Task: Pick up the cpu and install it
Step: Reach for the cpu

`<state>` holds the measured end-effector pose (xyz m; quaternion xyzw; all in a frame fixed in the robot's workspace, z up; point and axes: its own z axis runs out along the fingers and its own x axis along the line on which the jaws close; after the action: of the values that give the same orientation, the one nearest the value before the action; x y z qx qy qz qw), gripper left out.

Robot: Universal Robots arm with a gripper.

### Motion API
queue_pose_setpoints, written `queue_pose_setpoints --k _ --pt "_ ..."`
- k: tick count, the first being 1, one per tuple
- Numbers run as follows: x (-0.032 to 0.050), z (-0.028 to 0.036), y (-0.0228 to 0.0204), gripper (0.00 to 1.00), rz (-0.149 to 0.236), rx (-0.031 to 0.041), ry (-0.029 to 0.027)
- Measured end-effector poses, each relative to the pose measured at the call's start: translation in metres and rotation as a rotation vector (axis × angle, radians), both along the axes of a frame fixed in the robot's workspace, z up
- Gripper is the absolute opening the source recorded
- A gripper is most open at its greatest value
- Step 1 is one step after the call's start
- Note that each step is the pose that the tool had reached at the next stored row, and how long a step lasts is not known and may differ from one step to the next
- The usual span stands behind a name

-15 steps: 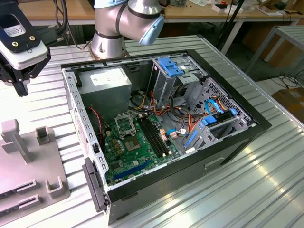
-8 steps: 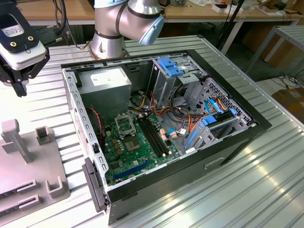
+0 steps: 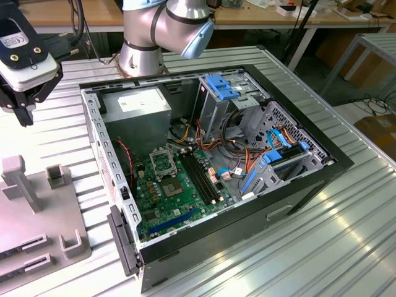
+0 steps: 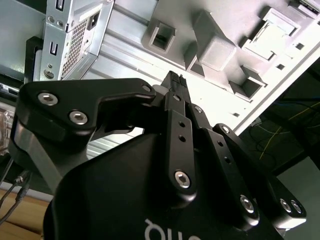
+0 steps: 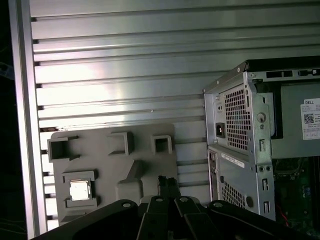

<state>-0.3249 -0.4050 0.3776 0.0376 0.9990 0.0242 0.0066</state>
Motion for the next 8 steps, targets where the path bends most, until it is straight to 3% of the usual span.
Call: queue_pose_setpoints --k 8 --pt "-0.0025 -0.0001 0.0000 0.11 0.000 0.0001 0.0000"
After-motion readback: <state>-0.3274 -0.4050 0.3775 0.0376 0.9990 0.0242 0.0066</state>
